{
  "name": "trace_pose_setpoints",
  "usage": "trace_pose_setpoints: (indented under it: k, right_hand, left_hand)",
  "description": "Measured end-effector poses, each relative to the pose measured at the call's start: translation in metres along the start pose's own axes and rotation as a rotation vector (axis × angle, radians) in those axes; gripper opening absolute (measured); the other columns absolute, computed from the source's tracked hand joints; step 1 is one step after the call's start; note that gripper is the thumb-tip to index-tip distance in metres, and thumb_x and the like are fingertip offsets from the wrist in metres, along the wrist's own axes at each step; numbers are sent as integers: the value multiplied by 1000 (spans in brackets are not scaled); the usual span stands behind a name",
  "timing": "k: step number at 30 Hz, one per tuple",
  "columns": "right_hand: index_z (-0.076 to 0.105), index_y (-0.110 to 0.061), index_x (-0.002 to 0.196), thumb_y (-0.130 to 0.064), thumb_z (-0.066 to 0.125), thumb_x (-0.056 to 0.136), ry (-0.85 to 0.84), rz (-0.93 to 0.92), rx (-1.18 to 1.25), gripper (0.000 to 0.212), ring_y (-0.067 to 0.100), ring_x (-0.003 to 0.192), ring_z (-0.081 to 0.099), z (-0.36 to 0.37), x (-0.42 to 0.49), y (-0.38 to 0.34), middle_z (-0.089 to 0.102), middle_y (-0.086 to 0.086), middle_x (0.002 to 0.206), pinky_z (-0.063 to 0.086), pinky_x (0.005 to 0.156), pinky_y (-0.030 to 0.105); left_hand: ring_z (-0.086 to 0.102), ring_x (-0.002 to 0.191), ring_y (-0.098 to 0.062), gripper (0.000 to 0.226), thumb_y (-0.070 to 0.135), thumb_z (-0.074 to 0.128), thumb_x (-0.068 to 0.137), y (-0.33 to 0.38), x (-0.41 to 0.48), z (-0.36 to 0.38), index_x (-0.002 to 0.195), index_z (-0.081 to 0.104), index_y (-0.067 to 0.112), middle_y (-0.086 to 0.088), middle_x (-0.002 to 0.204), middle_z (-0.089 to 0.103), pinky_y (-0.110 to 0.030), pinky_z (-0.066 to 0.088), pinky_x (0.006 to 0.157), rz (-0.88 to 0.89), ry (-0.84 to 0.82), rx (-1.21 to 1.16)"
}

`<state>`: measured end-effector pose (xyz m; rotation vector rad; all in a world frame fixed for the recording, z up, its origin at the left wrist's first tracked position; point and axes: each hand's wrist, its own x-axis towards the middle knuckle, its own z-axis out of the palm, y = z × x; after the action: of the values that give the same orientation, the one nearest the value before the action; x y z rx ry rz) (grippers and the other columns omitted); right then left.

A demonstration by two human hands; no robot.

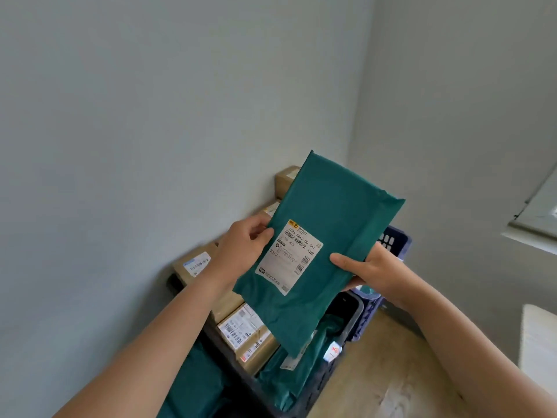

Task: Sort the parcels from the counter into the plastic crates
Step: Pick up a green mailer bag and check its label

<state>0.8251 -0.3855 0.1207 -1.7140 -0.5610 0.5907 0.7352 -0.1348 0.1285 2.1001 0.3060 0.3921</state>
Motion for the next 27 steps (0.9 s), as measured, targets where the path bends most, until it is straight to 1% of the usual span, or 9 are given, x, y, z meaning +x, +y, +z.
trace_pose_setpoints:
  k: [3, 6, 9, 11, 15, 18, 20, 23, 27]
  right_hand:
    - [64, -21, 130, -18, 68, 101, 55, 97, 12, 29, 20, 102, 78, -16, 5, 47, 79, -6, 115, 65, 85, 44]
    - [63, -18, 133, -20, 69, 101, 109, 193, -65, 33, 14, 95, 78, -13, 12, 94, 78, -9, 111, 66, 80, 39]
    - [64, -16, 130, -18, 70, 100, 113, 289, -102, 31, 14, 90, 77, 2, 19, 126, 76, -5, 114, 67, 74, 36]
    - [64, -16, 125, -14, 70, 100, 96, 385, -36, 26, 19, 91, 78, 14, 23, 139, 76, 1, 116, 67, 74, 40]
    - [66, -5, 118, -7, 66, 101, -8, 605, 96, 17, 29, 85, 80, 21, 29, 157, 80, 9, 104, 66, 74, 43]
    - [60, 10, 122, 1, 60, 103, -69, 756, 134, 22, 37, 85, 79, 21, 44, 164, 77, 22, 109, 66, 69, 40]
    - [59, 11, 123, 4, 57, 103, -114, 810, 91, 22, 36, 85, 79, 25, 58, 164, 76, 24, 110, 66, 71, 39]
    - [57, 11, 127, 5, 54, 103, -180, 869, 53, 25, 37, 90, 79, 31, 70, 161, 75, 27, 111, 66, 73, 37]
    - [61, 9, 126, 5, 56, 103, -193, 939, 131, 23, 37, 94, 78, 25, 55, 153, 77, 25, 107, 66, 70, 35]
  left_hand:
    - [62, 104, -3, 17, 26, 59, 107, -15, 5, 52, 123, 63, 31, 21, 111, 64, -15, 49, 84, -34, -43, 103]
    - [59, 122, -8, 39, 33, 62, 105, -42, 0, 90, 142, 52, 29, 18, 130, 59, -24, 53, 96, -84, -136, 128]
    - [57, 120, -1, 54, 31, 61, 105, -67, -10, 113, 154, 38, 31, 19, 133, 59, -11, 49, 86, -163, -247, 124]
    - [57, 130, -6, 62, 30, 60, 106, -87, -16, 120, 159, 29, 35, 16, 145, 57, -18, 50, 96, -200, -328, 118]
    - [19, 158, -9, 74, 40, 57, 106, -122, -32, 132, 166, 14, 37, 13, 171, 23, -38, 27, 127, -184, -519, 312]
    - [-6, 160, -6, 62, 40, 50, 109, -139, -39, 139, 165, 28, 27, 13, 173, 14, -42, 20, 129, -103, -580, 485]
    - [0, 160, -7, 53, 38, 49, 109, -145, -41, 140, 159, 40, 24, 12, 171, 21, -46, 32, 126, -53, -603, 520]
    - [30, 150, -11, 52, 43, 49, 108, -144, -45, 138, 155, 44, 22, 10, 163, 37, -41, 43, 116, -44, -596, 486]
    - [46, 140, -17, 74, 70, 46, 100, -131, -54, 135, 159, 34, 27, 13, 164, 32, -41, 48, 109, -142, -667, 424]
